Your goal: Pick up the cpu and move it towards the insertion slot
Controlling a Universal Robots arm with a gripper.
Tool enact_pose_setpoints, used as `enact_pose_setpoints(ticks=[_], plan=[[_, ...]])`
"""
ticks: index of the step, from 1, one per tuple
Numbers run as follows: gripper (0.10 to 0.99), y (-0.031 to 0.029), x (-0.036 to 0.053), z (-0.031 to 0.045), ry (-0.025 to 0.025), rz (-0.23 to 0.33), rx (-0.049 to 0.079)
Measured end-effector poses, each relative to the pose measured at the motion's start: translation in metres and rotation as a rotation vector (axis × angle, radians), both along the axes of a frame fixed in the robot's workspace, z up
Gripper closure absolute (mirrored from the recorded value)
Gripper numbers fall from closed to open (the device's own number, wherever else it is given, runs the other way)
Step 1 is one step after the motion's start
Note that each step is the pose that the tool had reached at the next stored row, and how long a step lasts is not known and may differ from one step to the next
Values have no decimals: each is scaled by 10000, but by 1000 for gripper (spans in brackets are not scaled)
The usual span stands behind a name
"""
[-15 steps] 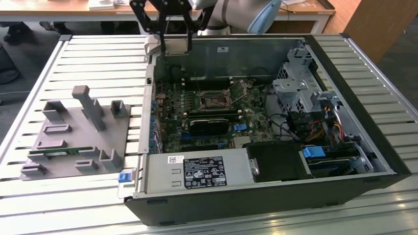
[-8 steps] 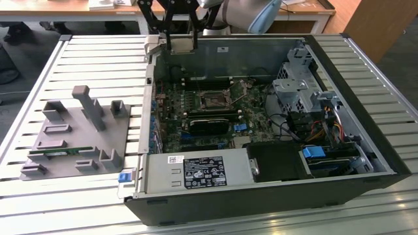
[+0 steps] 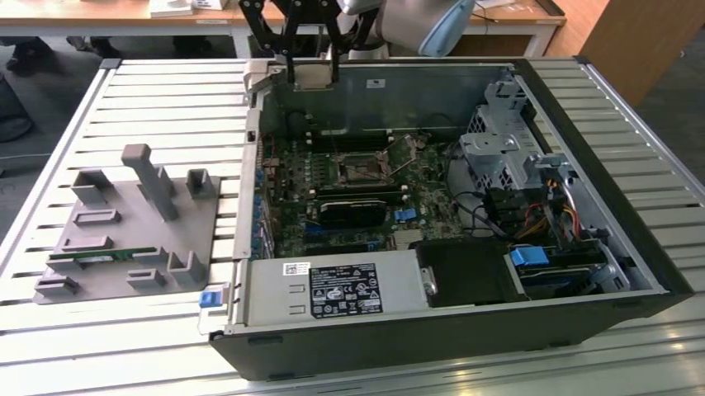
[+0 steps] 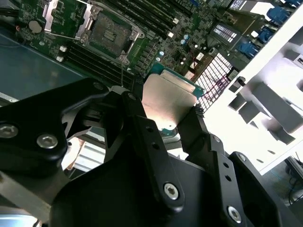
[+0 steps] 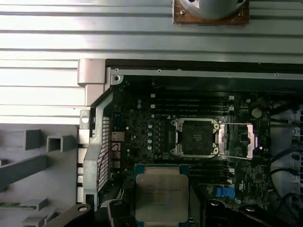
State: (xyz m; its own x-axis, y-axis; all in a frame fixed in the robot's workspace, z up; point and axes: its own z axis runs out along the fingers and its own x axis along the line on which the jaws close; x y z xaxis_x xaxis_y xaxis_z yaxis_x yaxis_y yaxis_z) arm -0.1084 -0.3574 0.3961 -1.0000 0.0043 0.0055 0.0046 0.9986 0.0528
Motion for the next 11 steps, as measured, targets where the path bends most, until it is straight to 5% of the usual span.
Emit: enact_pose_setpoints(ticks=[11], plan=[[545, 48, 153, -13, 0, -188, 9]])
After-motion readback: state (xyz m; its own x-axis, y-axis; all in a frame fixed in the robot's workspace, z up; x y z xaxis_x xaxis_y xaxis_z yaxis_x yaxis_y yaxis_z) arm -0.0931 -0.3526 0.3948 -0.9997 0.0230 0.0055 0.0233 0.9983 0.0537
